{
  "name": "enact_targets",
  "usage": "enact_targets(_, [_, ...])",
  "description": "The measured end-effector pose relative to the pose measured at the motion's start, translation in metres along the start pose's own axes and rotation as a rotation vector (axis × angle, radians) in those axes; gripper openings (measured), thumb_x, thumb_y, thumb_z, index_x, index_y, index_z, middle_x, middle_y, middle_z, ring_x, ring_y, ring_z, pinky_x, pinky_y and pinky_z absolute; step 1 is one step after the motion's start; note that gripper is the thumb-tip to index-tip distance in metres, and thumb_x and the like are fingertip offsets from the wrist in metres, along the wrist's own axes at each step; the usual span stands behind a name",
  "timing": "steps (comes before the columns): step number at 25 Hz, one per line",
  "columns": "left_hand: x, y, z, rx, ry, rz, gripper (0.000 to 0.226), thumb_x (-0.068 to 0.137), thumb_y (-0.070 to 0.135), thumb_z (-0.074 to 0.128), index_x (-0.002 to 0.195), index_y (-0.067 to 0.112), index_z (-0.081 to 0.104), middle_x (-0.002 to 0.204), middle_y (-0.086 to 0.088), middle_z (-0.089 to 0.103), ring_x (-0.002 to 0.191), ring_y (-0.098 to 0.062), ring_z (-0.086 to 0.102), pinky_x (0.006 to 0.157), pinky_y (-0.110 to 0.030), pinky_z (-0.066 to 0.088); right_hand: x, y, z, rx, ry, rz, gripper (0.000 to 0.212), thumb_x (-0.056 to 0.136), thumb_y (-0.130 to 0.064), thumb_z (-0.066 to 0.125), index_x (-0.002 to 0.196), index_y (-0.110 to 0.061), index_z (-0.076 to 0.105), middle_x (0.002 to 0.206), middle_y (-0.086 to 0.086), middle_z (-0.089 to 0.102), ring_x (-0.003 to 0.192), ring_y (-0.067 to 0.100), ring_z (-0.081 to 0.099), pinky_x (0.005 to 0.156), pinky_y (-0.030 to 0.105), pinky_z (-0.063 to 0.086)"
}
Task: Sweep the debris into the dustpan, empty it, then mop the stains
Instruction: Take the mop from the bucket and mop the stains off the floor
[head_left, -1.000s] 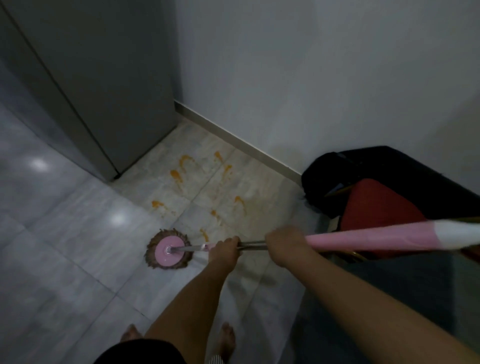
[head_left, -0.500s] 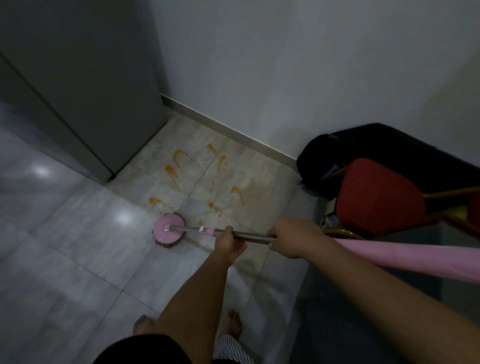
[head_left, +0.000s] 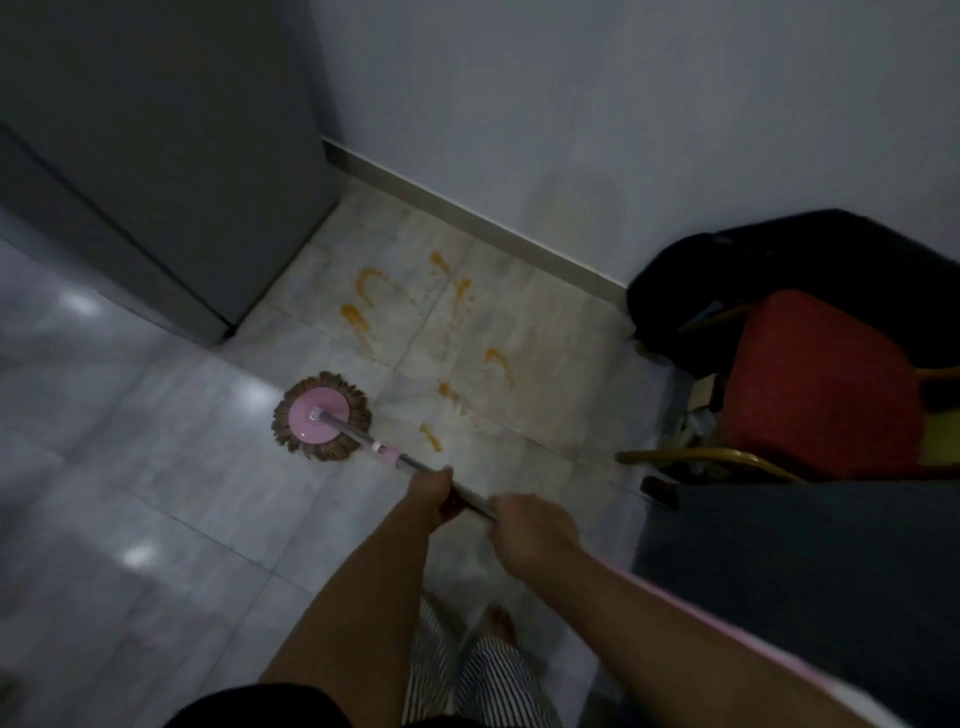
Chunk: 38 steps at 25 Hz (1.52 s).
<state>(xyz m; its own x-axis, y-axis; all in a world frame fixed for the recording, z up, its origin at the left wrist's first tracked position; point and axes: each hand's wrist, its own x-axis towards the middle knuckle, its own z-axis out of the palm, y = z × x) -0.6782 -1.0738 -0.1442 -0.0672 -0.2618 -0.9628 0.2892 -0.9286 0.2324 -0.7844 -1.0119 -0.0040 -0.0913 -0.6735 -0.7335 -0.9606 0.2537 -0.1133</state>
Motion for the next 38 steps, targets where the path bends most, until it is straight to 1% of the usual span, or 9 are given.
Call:
enact_targets(4, [0.041,0.076,-0.072,0.224,0.149,0.045,0.03,0.1,0.016,0.047,0.125,0.0,0.045,0.111,-0.02,0.054,0.099,-0.032,0.055,0.091,-0.045,0.05,0.062,-0.074,0.003,0.441,-0.31,-0.094,0.041,0.094,-0.03,0.052,0.133,-0.017,0.054,0.119,0.011,0.063,0.102,0.028,0.063,0.085,0.034,0.054])
enact_targets(8, [0.054,0.134,-0.112,0.413,0.236,0.164,0.03,0.099,0.026,0.049,0.118,0.002,0.05,0.109,-0.02,0.057,0.094,-0.031,0.058,0.077,-0.037,0.05,0.084,-0.121,0.002,1.001,-0.487,0.028,0.058,0.096,-0.027,0.051,0.15,-0.027,0.03,0.088,0.011,0.057,0.052,0.015,0.054,0.04,0.021,0.048])
enact_targets(12, [0.04,0.118,-0.112,0.67,0.268,0.195,0.046,0.098,0.036,0.047,0.124,-0.002,0.049,0.115,-0.025,0.059,0.094,-0.037,0.063,0.067,-0.04,0.057,0.067,-0.129,0.012,0.871,-0.365,0.038,0.053,0.1,-0.027,0.043,0.151,-0.028,0.03,0.107,0.01,0.061,0.07,0.023,0.065,0.055,0.032,0.056])
enact_targets(16, [0.011,0.07,-0.093,0.854,0.269,0.234,0.051,0.099,0.04,0.044,0.126,-0.003,0.05,0.116,-0.026,0.061,0.077,-0.029,0.06,0.042,-0.028,0.048,0.03,-0.09,0.028,0.808,-0.306,0.024,0.049,0.099,-0.027,0.043,0.147,-0.024,0.036,0.079,-0.005,0.051,0.048,0.006,0.053,0.042,0.02,0.046])
enact_targets(20, [-0.02,-0.015,-0.061,0.957,0.184,0.238,0.049,0.101,0.035,0.042,0.129,-0.004,0.049,0.124,-0.024,0.059,0.099,-0.034,0.064,0.074,-0.036,0.056,-0.039,-0.024,0.059,0.716,-0.239,0.031,0.041,0.095,-0.03,0.046,0.132,-0.012,0.053,0.091,0.004,0.06,0.059,0.012,0.054,0.053,0.024,0.047])
enact_targets(25, [-0.07,-0.138,-0.016,0.965,0.054,0.124,0.039,0.101,0.029,0.042,0.122,-0.003,0.049,0.12,-0.024,0.061,0.101,-0.032,0.065,0.082,-0.036,0.056,-0.128,0.066,0.103,0.462,-0.242,0.003,0.035,0.097,-0.032,0.04,0.123,-0.015,0.056,0.122,0.011,0.061,0.104,0.025,0.061,0.071,0.025,0.04])
enact_targets(28, [-0.087,-0.181,0.001,0.97,-0.022,0.078,0.04,0.101,0.027,0.044,0.124,-0.005,0.048,0.111,-0.021,0.063,0.097,-0.031,0.066,0.076,-0.035,0.058,-0.159,0.097,0.126,0.326,-0.245,0.035,0.037,0.099,-0.031,0.037,0.129,-0.013,0.049,0.129,0.012,0.057,0.111,0.026,0.058,0.074,0.026,0.037])
enact_targets(31, [-0.097,-0.195,0.009,0.991,-0.047,0.074,0.04,0.1,0.032,0.045,0.121,-0.002,0.049,0.098,-0.015,0.06,0.083,-0.024,0.063,0.059,-0.026,0.053,-0.174,0.102,0.133,0.253,-0.247,0.057,0.04,0.1,-0.033,0.038,0.135,-0.013,0.042,0.13,0.012,0.055,0.111,0.026,0.058,0.073,0.026,0.037])
enact_targets(38, [-0.067,-0.122,0.006,0.897,0.056,0.147,0.042,0.099,0.035,0.044,0.122,0.001,0.05,0.094,-0.012,0.061,0.078,-0.021,0.063,0.058,-0.025,0.052,-0.116,0.06,0.077,0.325,-0.226,0.027,0.035,0.1,-0.027,0.041,0.131,-0.013,0.049,0.125,0.01,0.059,0.106,0.024,0.06,0.075,0.028,0.044])
